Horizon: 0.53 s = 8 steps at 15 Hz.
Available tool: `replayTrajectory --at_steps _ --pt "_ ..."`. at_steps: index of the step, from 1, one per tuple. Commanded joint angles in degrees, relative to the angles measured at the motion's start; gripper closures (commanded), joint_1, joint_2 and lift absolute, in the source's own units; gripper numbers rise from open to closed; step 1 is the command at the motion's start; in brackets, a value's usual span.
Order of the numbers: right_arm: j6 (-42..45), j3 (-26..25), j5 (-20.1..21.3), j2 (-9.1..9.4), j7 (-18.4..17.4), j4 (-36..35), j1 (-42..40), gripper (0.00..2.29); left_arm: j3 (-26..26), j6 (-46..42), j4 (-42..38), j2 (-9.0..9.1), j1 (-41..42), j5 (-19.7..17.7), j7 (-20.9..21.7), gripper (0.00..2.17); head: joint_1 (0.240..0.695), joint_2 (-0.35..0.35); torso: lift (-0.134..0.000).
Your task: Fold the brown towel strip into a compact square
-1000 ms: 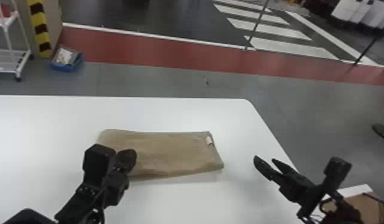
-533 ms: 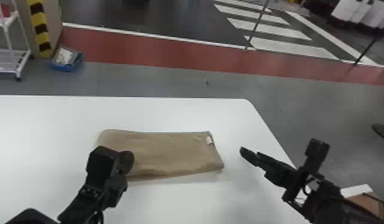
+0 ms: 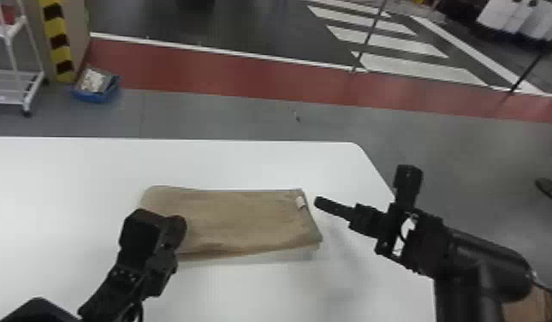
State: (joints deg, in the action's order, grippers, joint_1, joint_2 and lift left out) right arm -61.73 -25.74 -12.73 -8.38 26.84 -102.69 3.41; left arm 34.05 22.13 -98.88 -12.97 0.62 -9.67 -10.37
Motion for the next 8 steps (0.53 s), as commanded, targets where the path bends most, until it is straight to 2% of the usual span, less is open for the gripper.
replayTrajectory --at_steps 1,3,8 --pt "-2.0 1.9 -0.3 -1.29 0.1 2.1 1.9 0.35 -0.4 0.0 0.0 -0.21 0.0 -0.1 0.2 2.06 0.695 -0.35 -0.124" --pt "-2.0 2.8 -0.2 -1.55 0.5 2.8 2.4 0.47 -0.7 -0.2 0.1 -0.21 -0.1 -0.1 0.4 2.06 0.695 -0.35 -0.124" --pt "-5.9 5.4 0.3 -2.61 0.8 6.0 5.5 0.47 -0.9 -0.2 0.4 -0.21 -0.7 -0.1 0.8 2.06 0.695 -0.342 -0.124"
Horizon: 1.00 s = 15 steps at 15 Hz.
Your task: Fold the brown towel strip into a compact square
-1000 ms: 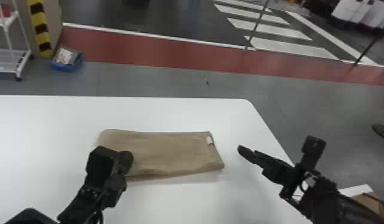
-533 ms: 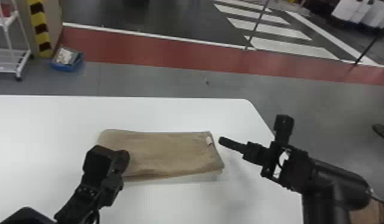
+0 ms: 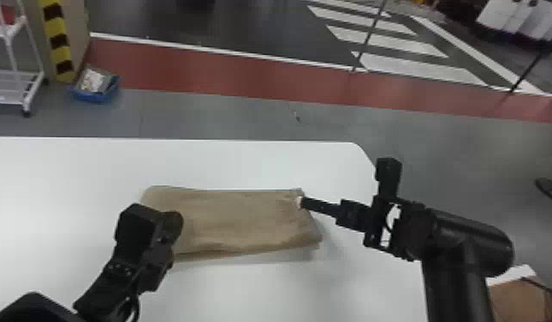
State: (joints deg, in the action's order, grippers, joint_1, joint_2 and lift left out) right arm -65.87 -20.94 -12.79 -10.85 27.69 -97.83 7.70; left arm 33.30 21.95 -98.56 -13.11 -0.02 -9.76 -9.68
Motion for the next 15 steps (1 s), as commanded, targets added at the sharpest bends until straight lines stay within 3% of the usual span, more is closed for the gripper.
replayTrajectory --at_steps 1,7,15 --pt "-2.1 1.3 0.8 -0.4 -0.1 1.8 1.6 0.47 -0.3 0.0 0.0 -0.16 -0.1 0.0 0.1 2.06 0.695 -0.339 -0.124" --pt "-6.5 3.2 3.4 -0.32 0.0 4.4 4.5 0.6 -1.3 -0.5 0.1 -0.51 -0.2 -0.2 0.6 2.06 0.695 -0.314 -0.124" --pt "-8.1 2.6 1.4 -0.49 2.4 4.8 4.3 1.15 -1.6 -0.7 0.9 -0.69 -0.8 -0.3 0.6 2.06 0.695 -0.295 -0.124"
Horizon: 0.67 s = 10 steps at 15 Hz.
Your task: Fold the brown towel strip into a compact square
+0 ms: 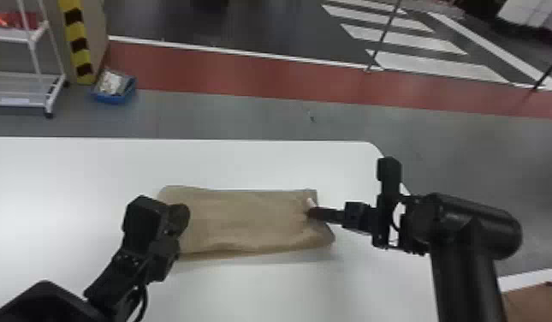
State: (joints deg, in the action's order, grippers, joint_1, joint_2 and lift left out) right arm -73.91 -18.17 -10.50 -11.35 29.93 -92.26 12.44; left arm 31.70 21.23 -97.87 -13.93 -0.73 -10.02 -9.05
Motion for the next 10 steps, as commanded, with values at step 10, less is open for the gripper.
replayTrajectory --at_steps 10 --pt "-0.1 -3.1 -14.8 0.98 -2.8 -14.6 -6.4 1.21 1.6 0.0 1.4 0.31 0.1 0.4 -0.7 2.06 0.695 -0.265 -0.124"
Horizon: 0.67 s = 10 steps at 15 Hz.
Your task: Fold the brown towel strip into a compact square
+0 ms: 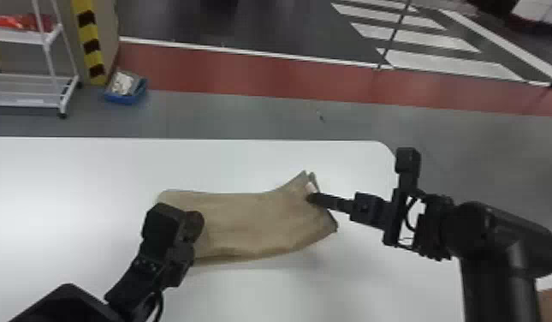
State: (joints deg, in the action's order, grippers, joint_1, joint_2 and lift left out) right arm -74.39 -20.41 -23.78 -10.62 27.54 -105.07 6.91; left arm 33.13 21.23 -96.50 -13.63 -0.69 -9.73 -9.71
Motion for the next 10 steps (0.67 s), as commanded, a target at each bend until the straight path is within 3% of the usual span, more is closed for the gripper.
replayTrajectory --at_steps 1,6,10 --pt "0.4 -1.5 -1.9 0.33 -0.6 -2.2 -1.1 1.21 0.0 -0.7 -0.5 -0.26 0.5 0.0 -0.1 2.06 0.695 -0.264 -0.124" --pt "-0.1 -2.4 -2.0 0.24 -0.8 -2.9 -1.7 1.21 -3.1 -1.1 -2.4 -2.55 2.4 0.1 -0.2 2.06 0.695 -0.265 -0.124" --pt "0.1 -1.1 -4.5 0.33 -2.3 -4.3 -1.7 1.21 -2.5 -0.9 -0.5 -2.28 2.9 0.4 0.4 2.06 0.695 -0.237 -0.124"
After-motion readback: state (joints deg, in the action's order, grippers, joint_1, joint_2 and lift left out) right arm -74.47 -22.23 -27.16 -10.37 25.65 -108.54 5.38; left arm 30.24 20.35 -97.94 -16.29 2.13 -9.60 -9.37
